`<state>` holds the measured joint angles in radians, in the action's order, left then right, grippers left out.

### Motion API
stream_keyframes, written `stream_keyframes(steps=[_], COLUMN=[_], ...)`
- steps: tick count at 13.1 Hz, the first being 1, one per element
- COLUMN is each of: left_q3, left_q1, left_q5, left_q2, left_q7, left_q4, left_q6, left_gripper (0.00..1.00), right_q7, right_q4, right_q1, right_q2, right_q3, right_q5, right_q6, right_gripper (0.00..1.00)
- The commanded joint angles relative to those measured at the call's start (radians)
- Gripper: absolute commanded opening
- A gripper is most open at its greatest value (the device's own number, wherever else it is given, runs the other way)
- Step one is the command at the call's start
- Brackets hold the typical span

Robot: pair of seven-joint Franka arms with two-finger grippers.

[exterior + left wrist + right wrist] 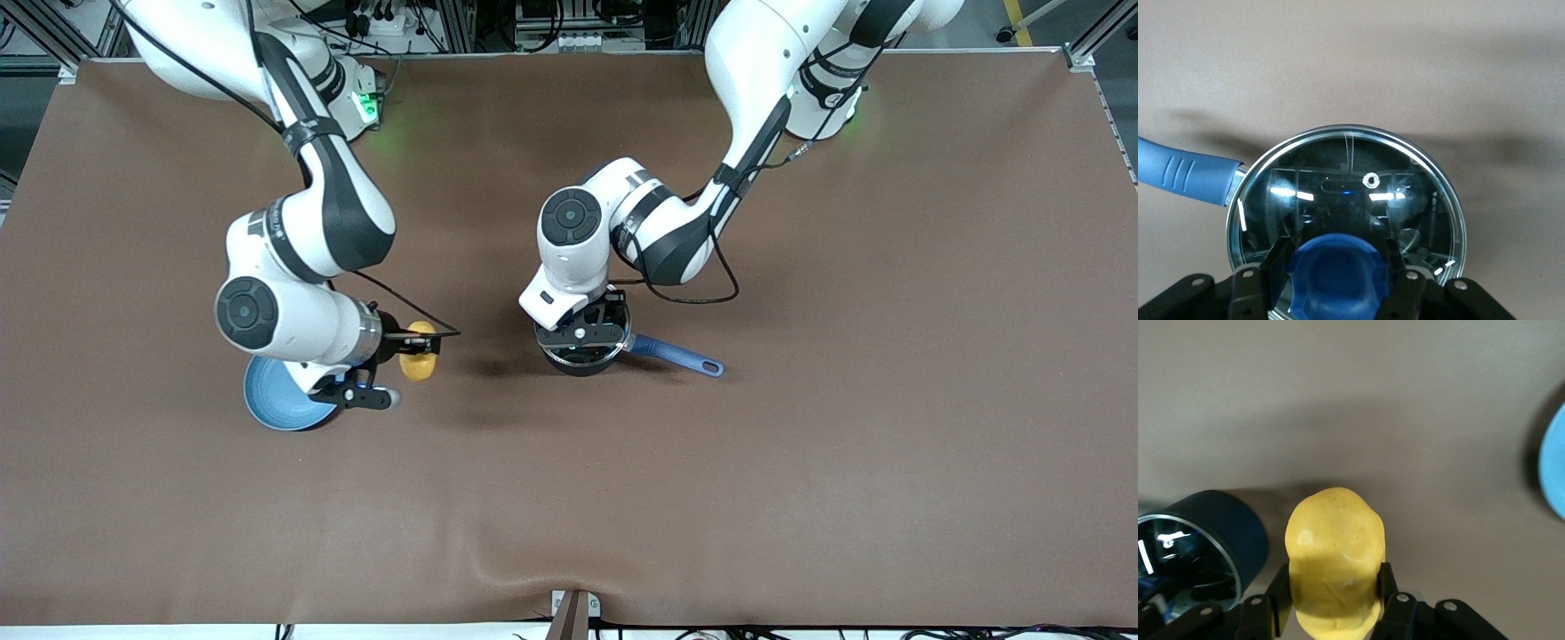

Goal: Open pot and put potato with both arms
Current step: 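Lift the lid with the left gripper while the right gripper carries the potato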

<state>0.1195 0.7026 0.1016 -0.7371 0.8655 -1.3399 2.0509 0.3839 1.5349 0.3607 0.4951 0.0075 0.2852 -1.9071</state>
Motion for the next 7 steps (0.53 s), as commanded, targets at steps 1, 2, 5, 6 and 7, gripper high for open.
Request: stream_keyframes(steps=[1,2,5,6,7], left_q3=[0.0,0.002,0.002,0.003,0.008], left_q1=[-0.003,-0.014,-0.055,-0.083,-0.118], left_q5=[0.021,0.026,0.026,0.017,0.013], left_q2=[0.025,0.044,0.126,0.158,0.189], left_q7=[0.026,0.024,0.01,-0.018,-0.063], left_q4=[-0.013,-0.013,-0.012,-0.012,-0.015], left_q6=[-0.003,-0.011,-0.061,-0.09,-0.119], left_gripper=[0.0,0.0,0.0,0.0,0.0], right_q7=[0.013,0.015,0.015,0.016,0.023], right_q4=[0.017,0.017,0.019,0.019,0.022], right_q1=[0.021,0.026,0.03,0.037,0.049], right_q2=[-0.024,-0.024,-0.023,-0.021,-0.021], right_q3=[-0.009,-0.009,-0.009,-0.007,-0.007], right_q5=[0.049,0.055,0.063,0.063,0.075], right_q6=[-0.007,-0.012,-0.02,-0.027,-0.041], right_gripper=[0.16,0.16,0.14,0.14,0.13])
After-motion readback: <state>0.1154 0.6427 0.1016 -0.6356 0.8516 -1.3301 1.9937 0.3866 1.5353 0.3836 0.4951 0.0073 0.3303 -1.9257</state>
